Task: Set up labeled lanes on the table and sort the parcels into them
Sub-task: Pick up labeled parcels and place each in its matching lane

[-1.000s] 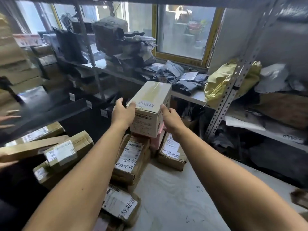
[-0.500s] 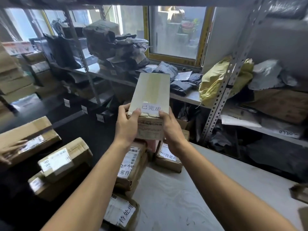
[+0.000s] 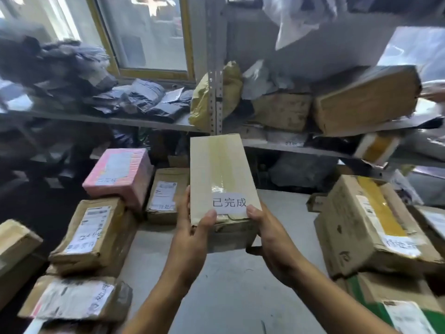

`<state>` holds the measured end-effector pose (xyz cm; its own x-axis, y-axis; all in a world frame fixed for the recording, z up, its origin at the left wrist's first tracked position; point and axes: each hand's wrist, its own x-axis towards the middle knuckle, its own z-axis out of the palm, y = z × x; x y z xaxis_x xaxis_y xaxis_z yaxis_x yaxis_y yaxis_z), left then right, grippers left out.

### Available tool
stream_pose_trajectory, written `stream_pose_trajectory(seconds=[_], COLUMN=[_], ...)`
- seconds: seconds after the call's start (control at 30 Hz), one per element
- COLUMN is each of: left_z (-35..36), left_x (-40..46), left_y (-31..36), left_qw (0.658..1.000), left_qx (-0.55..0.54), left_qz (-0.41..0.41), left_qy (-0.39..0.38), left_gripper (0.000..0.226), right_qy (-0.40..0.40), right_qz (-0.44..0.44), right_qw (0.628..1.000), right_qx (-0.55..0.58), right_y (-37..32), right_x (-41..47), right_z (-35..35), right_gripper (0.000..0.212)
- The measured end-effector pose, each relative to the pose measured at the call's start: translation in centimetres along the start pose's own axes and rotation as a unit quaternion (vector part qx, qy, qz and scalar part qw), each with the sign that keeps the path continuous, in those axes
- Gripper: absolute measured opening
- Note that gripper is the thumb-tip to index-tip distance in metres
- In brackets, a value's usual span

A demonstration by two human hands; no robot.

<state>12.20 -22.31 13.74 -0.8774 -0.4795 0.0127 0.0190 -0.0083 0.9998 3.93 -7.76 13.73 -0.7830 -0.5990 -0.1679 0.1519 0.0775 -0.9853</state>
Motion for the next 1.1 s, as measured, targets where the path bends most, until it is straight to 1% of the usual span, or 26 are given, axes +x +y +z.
stream_pose_trajectory(seconds=[0.07,0.2,0.33,0.37,0.47,0.53,0.63,0.7,0.77,0.83,0.93,1.0,1.1], left_z=[3.0,9.0,13.7,15.0,19.1,22.2,27.2,30.9,34.7,38.6,43.9,47.1,51.4], left_x=[-1.0,-2.5,-3.3,-3.5,-4.1,-4.4,-5.1,-5.7,-6.5,-7.6,-9.2,-10.5,-12.2], left_y=[0.0,0.8,2.2,2.7,4.4,5.4,6.5,7.0,7.2,7.2,6.9,6.9,6.3], left_qw=[1.000,0.999,0.998,0.998,0.995,0.991,0.985,0.981,0.978,0.974,0.969,0.964,0.957], left_qx=[-0.013,-0.018,-0.019,-0.022,-0.038,-0.051,-0.067,-0.076,-0.083,-0.087,-0.074,-0.074,-0.082], left_qz=[-0.007,-0.001,0.008,0.018,0.054,0.077,0.096,0.097,0.093,0.092,0.114,0.097,0.080], left_qy=[-0.020,-0.040,-0.055,-0.062,-0.081,-0.094,-0.128,-0.150,-0.168,-0.188,-0.207,-0.234,-0.266], left_gripper=[0.074,0.071,0.065,0.064,0.064,0.067,0.067,0.073,0.078,0.074,0.071,0.076,0.071], right_qy=[0.008,0.038,0.073,0.078,0.090,0.105,0.157,0.186,0.214,0.239,0.279,0.308,0.345], right_qz=[0.002,0.005,0.000,-0.006,-0.039,-0.080,-0.126,-0.140,-0.149,-0.151,-0.146,-0.142,-0.130], right_qw=[1.000,0.999,0.997,0.997,0.994,0.989,0.978,0.970,0.962,0.956,0.947,0.939,0.929], right_qx=[-0.003,-0.010,0.000,0.006,0.042,0.062,0.058,0.074,0.076,0.078,0.065,0.059,0.037], right_y=[-0.1,-0.8,-2.3,-2.8,-4.3,-5.2,-6.2,-6.3,-6.3,-6.1,-5.5,-5.2,-4.8], right_x=[-2.2,-5.9,-8.6,-9.2,-11.2,-12.3,-14.1,-15.6,-17.4,-19.4,-22.8,-25.0,-28.3], right_z=[-3.0,-8.5,-12.9,-14.0,-17.3,-19.6,-23.6,-26.8,-30.0,-33.2,-37.5,-40.2,-43.6], right_gripper=[0.046,0.044,0.030,0.030,0.041,0.047,0.059,0.064,0.060,0.057,0.055,0.048,0.042])
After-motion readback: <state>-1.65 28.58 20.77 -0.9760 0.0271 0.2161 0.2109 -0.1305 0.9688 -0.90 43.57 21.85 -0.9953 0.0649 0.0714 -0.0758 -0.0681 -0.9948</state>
